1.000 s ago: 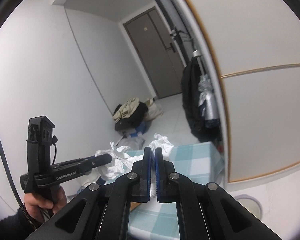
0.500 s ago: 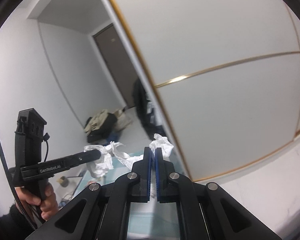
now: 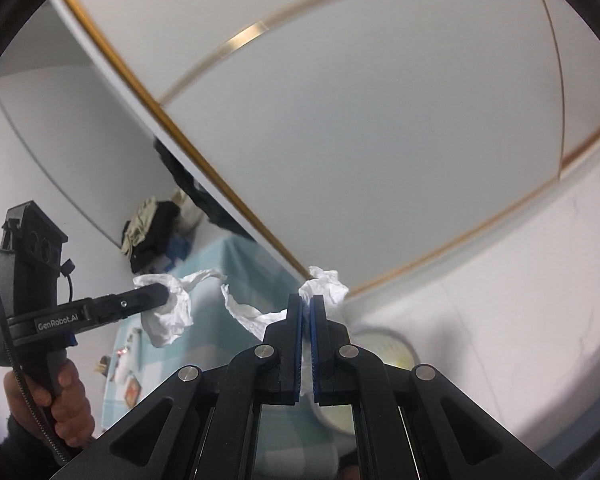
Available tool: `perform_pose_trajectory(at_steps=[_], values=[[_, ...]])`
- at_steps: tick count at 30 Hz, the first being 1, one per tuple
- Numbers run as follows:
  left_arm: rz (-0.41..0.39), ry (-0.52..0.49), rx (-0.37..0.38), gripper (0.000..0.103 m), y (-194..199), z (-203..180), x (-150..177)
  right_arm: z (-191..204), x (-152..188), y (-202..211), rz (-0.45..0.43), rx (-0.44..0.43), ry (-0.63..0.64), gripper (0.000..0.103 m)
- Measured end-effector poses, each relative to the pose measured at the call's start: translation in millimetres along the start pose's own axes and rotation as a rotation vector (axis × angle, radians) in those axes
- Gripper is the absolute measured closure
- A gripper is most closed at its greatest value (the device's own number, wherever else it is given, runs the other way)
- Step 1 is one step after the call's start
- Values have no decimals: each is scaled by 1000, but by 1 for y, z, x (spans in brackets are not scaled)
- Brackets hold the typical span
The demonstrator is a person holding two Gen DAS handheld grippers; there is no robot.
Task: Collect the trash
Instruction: 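Carry both tissues over the white bin, then open both grippers to drop the tissues into the bin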
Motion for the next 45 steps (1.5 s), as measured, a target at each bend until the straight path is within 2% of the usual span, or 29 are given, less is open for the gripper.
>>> perform_pose_trajectory(at_steps=[8,16,22,23,26,29,32,35,38,45], values=[[155,42,-40,96,-58,18,13,-44,31,-72,152,-32,-106,100],[241,74,-68,96,-85,27,16,-60,58,-140,276,-42,-162,97],[282,69,-85,96,-99,22,16,-68,80,-148,336,-47,-159,94],[288,69,-86,96,-101,22,16,-68,81,-148,339,-49,-159,90],[307,75,-87,96,-108,24,17,-72,81,-145,324,-34,-157,61],[323,71,-91,96,-112,24,20,-77,80,-131,296,-10,-153,56],[339,58,-95,96,-119,19,24,-86,79,-117,270,20,-175,46],[369,61,-85,96,-124,17,28,-91,76,-105,242,42,-182,43],[395,54,-88,96,-130,14,33,-95,71,-91,200,60,-183,33],[446,71,-110,95,-138,17,39,-95,63,-75,152,89,-177,27]])
Point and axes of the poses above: each gripper's, at about its wrist camera, not at the fingertips, and y roughly against the way its jaws point, z to its left, x to its underside, the point moved 3 cm from there along -y, roughly the way its jaws point, and after that the axes turned 7 degrees about y, right-handed, at the moved point
